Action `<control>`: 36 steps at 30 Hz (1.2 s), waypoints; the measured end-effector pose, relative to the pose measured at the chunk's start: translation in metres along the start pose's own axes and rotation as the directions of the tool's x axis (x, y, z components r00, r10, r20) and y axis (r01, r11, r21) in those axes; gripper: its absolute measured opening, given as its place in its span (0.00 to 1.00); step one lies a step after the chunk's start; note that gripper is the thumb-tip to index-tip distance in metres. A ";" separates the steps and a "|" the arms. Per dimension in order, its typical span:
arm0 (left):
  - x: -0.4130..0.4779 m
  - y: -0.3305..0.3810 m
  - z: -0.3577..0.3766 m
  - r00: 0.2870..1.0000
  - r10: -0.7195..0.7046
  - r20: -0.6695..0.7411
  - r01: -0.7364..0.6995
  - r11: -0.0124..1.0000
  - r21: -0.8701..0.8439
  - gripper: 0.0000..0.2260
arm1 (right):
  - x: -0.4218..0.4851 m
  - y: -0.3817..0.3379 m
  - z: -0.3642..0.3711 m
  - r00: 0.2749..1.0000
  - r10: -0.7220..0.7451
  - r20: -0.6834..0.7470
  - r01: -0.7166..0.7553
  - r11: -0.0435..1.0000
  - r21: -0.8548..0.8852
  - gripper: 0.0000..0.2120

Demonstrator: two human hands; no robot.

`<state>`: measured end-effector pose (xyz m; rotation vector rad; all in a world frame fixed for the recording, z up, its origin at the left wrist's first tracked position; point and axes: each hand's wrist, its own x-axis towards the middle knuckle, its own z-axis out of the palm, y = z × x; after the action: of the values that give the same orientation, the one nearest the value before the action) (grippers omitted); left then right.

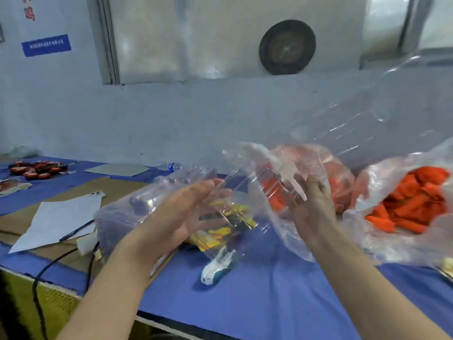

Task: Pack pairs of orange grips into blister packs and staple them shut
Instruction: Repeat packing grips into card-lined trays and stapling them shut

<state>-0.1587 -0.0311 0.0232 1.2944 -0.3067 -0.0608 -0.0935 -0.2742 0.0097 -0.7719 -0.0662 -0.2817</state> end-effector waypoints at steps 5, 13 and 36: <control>-0.002 0.007 0.026 0.976 0.212 0.058 -0.213 0.844 0.493 0.08 | 0.003 -0.005 -0.014 0.994 0.110 0.010 -0.111 0.988 0.109 0.06; 0.010 0.074 -0.008 0.865 0.493 0.086 -0.172 0.131 0.976 0.13 | 0.041 0.029 0.092 0.949 0.260 0.178 -0.253 0.966 -0.061 0.07; 0.034 -0.008 -0.106 0.918 0.373 -0.132 0.384 -0.758 0.528 0.12 | 0.041 0.202 0.147 0.701 0.613 0.364 -0.386 0.756 -0.529 0.11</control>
<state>-0.0974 0.0587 -0.0035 3.6329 0.3873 0.9501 0.0076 -0.0434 -0.0155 -1.2488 -0.3068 0.4899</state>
